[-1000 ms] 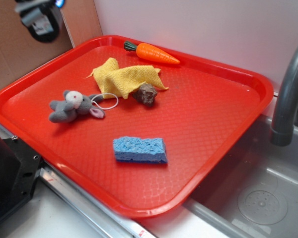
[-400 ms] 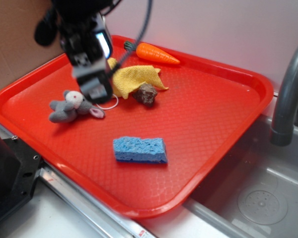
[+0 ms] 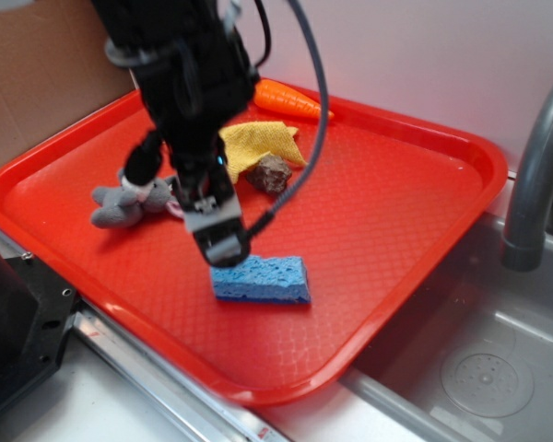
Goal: Grab the blue sponge.
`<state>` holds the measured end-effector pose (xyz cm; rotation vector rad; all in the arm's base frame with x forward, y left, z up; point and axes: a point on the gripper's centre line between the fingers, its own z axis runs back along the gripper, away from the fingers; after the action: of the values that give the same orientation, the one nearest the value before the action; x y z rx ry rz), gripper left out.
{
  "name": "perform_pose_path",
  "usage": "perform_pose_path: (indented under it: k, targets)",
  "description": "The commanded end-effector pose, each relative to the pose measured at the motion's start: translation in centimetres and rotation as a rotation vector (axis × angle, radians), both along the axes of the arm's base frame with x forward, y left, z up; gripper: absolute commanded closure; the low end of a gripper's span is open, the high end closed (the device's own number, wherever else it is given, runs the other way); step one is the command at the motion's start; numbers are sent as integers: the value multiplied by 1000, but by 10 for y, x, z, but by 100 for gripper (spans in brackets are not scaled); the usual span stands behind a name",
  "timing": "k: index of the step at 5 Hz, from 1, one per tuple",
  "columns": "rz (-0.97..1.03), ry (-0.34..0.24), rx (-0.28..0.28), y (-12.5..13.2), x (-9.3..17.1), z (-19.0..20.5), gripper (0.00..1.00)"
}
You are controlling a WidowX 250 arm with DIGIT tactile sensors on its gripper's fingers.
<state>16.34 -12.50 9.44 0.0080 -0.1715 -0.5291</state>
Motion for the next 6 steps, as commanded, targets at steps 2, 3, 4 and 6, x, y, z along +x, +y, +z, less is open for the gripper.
perform_pose_path:
  k: [2, 3, 4, 6]
  targets:
    - [-144, -2, -31, -14, 12, -66, 0]
    - [-145, -3, -43, -16, 10, -73, 58]
    - [-121, 9, -47, -15, 13, -74, 100]
    - [139, 158, 109, 8, 26, -24, 100]
